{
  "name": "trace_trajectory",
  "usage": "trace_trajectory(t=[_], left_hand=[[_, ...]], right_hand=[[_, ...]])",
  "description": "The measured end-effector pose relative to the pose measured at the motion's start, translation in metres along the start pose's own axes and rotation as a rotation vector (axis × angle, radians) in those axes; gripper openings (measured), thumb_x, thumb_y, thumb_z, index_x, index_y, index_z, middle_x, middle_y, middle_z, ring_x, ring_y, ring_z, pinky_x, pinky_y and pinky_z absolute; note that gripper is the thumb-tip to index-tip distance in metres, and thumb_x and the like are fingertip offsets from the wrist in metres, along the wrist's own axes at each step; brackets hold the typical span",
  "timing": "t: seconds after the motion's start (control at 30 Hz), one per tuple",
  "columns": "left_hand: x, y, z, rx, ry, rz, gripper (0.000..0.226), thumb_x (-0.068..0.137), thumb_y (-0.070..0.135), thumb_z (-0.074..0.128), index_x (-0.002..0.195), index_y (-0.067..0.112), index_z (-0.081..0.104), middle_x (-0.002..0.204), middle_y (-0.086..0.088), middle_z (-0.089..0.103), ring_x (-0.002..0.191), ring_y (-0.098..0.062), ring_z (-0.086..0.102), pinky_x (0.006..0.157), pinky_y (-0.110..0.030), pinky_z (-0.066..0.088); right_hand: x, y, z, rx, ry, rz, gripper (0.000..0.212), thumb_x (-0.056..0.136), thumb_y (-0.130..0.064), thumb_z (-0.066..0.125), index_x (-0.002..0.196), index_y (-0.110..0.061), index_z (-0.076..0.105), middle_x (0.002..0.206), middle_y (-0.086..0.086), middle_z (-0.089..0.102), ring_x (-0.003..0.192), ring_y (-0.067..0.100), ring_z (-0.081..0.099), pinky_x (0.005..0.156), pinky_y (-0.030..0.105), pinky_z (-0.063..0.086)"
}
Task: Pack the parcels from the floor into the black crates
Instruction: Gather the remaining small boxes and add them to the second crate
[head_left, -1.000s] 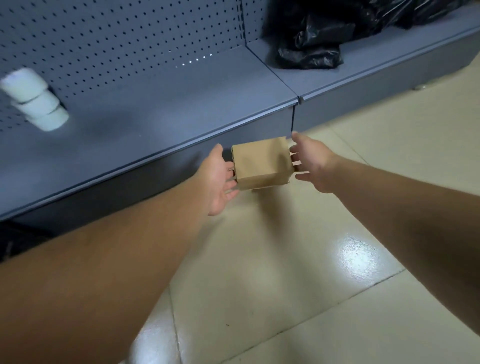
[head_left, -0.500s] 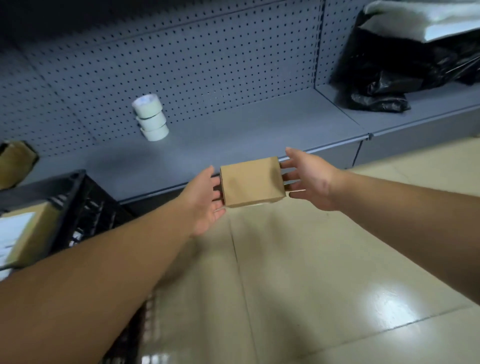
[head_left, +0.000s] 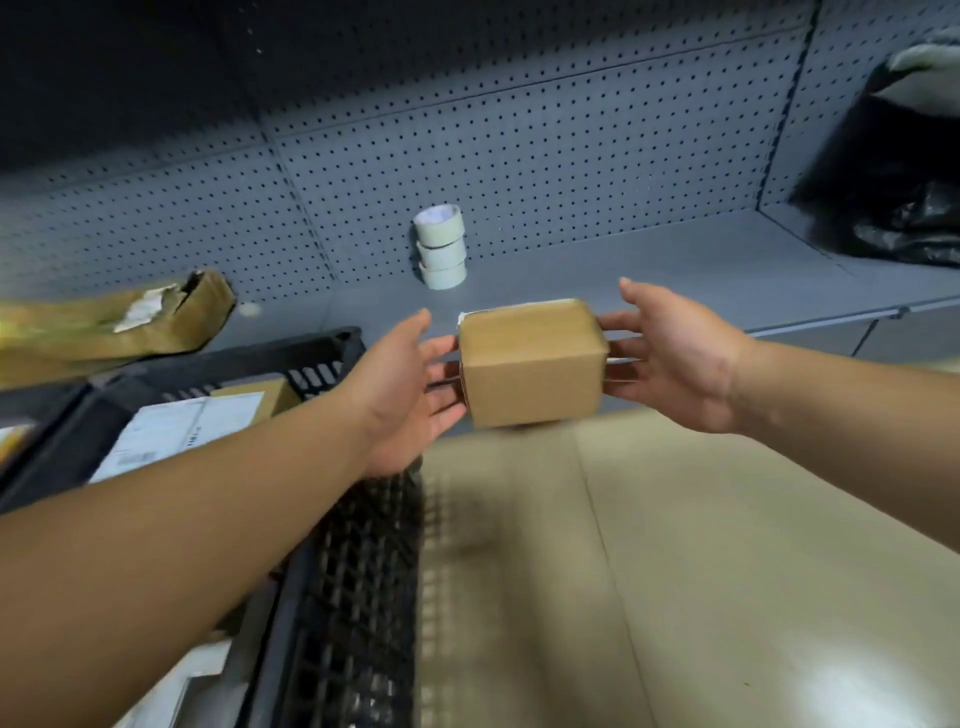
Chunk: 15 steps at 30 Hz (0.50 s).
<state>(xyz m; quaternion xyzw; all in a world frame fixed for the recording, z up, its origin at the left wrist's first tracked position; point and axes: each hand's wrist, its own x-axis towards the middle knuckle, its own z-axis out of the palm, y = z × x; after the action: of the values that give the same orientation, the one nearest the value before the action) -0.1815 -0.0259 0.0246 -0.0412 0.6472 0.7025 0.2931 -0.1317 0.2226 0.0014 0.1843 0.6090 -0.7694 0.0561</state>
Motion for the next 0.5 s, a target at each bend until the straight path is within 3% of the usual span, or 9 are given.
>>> trace_trajectory(t=[0.23, 0.5], left_hand=[[-0.056, 0.029, -0.073, 0.011, 0.04, 0.119, 0.054, 0.105, 0.056, 0.032, 0.131, 0.02, 0.062, 0.133, 0.002, 0.065, 0.118, -0.017, 0.062, 0.111, -0.039, 0.038], [-0.106, 0.026, -0.153, -0.012, 0.103, 0.196, 0.057, 0.103, 0.055, 0.038, 0.137, 0.016, 0.062, 0.133, 0.002, 0.069, 0.12, -0.018, 0.067, 0.107, -0.041, 0.045]], right_hand=[[-0.017, -0.016, 0.079, 0.004, -0.086, -0.053, 0.057, 0.099, -0.055, 0.042, 0.122, -0.007, 0.062, 0.122, 0.013, 0.071, 0.113, 0.027, 0.068, 0.106, 0.045, 0.047], [-0.041, -0.012, 0.16, 0.025, -0.254, -0.042, 0.058, 0.099, -0.052, 0.044, 0.12, -0.004, 0.069, 0.13, 0.017, 0.066, 0.123, 0.031, 0.062, 0.109, 0.046, 0.046]])
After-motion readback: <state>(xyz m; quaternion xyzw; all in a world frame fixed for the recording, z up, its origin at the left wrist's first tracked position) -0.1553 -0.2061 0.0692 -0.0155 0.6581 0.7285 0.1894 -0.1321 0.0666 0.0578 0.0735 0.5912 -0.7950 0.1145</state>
